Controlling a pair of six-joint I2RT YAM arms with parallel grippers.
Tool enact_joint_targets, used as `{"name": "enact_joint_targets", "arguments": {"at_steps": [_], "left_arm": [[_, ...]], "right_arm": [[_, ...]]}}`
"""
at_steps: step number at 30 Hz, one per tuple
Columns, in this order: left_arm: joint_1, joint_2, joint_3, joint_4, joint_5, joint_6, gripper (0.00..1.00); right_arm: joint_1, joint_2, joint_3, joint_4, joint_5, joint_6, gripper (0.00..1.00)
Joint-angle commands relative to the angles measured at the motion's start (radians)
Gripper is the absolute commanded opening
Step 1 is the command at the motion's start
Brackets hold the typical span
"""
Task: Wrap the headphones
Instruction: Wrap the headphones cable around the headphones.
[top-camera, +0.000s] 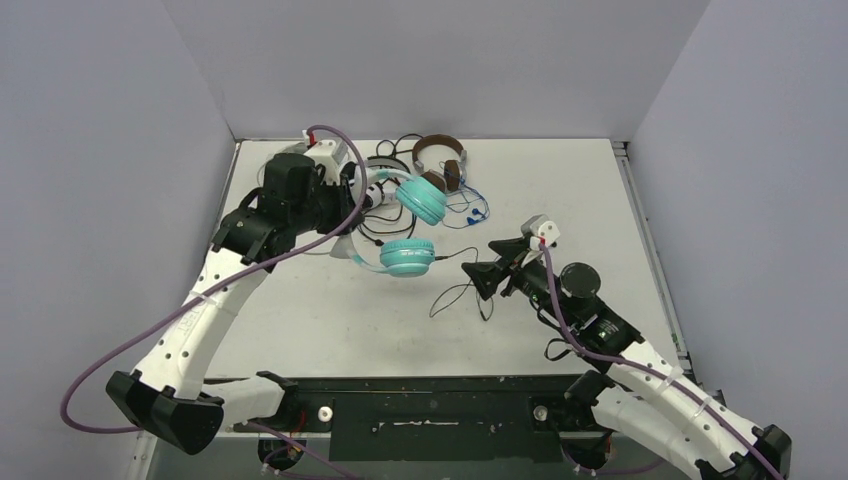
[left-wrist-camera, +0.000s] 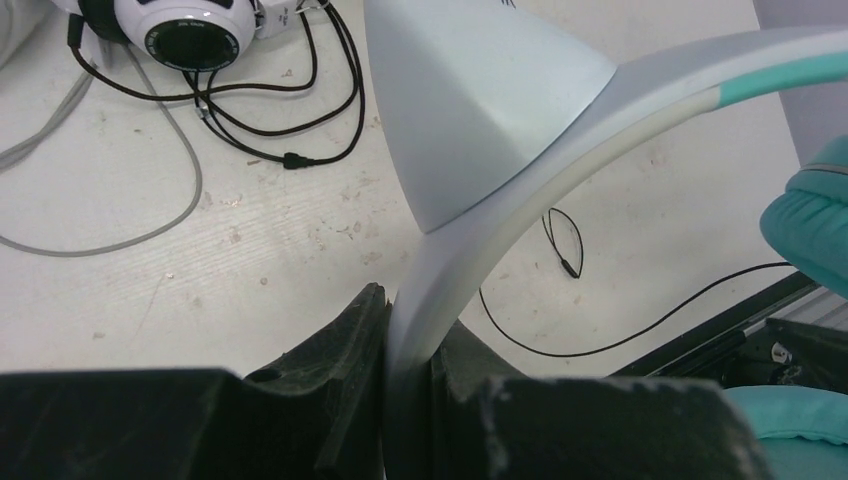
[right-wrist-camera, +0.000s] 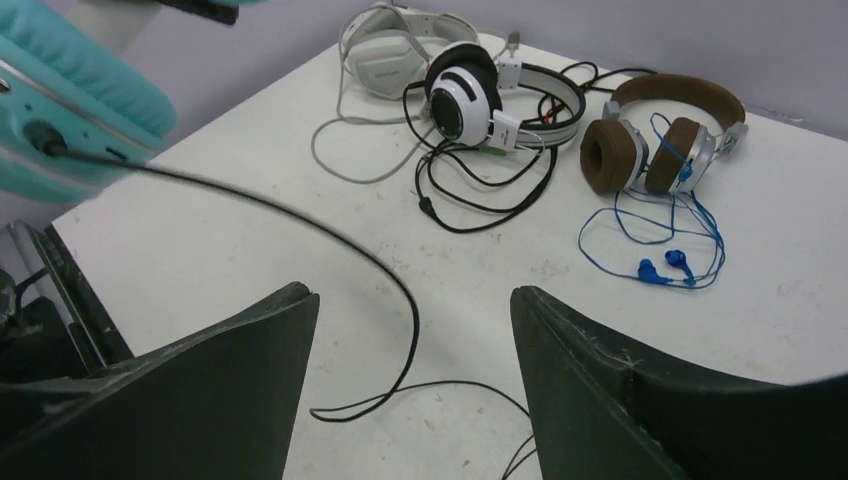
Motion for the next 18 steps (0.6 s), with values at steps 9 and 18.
{"name": "enact_joint_targets", "arguments": {"at_steps": [9, 18], "left_arm": [[0.005, -0.081, 0.086, 0.128, 0.011, -0.108, 0.0], [0.008, -0.084, 0.119, 0.151, 0.071, -0.175, 0.0]], "right_arm": [[0.0, 0.028, -0.184, 0.239, -0.108, 0.1, 0.88], [0.006, 0.165, -0.199, 0.478, -0.194, 0.103, 0.88]]}}
